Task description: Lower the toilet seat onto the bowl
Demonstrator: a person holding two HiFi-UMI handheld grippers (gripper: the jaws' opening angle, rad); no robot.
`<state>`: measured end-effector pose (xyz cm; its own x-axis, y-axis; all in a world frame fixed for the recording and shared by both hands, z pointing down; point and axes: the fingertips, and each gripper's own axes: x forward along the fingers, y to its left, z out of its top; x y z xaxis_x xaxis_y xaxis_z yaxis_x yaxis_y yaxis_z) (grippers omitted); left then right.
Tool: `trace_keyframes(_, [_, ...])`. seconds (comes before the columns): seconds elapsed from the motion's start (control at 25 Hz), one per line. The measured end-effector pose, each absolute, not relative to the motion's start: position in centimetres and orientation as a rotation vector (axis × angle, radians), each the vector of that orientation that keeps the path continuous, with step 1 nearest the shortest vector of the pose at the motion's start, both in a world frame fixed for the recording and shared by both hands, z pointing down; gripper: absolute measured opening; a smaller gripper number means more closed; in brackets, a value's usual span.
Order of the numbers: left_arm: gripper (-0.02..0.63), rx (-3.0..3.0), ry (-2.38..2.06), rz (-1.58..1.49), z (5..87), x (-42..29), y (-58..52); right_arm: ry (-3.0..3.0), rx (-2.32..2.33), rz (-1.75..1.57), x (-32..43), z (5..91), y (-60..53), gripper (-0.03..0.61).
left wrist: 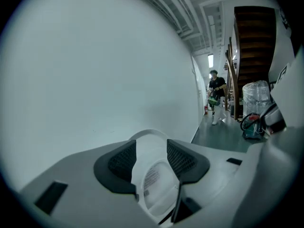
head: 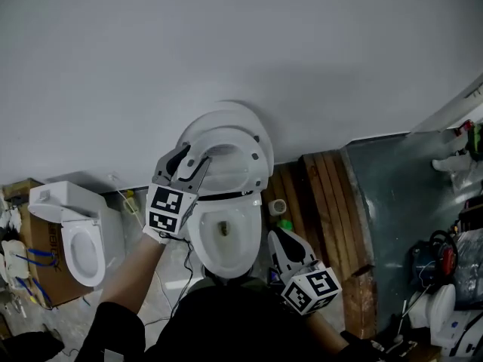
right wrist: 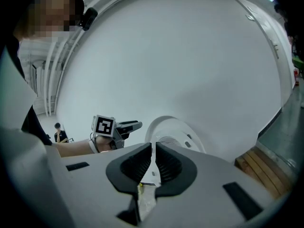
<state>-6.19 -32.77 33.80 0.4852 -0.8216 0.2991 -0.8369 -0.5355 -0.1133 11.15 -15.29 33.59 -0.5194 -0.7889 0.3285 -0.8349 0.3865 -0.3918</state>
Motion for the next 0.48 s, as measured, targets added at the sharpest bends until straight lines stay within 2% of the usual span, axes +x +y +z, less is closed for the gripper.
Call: trace_keyframes(0.48, [0.209, 2.616, -1.405, 0.823, 41.8, -3.9, -41.6, -2.466, 1.549, 0.895, 15.2, 35.8, -16.7, 0.051])
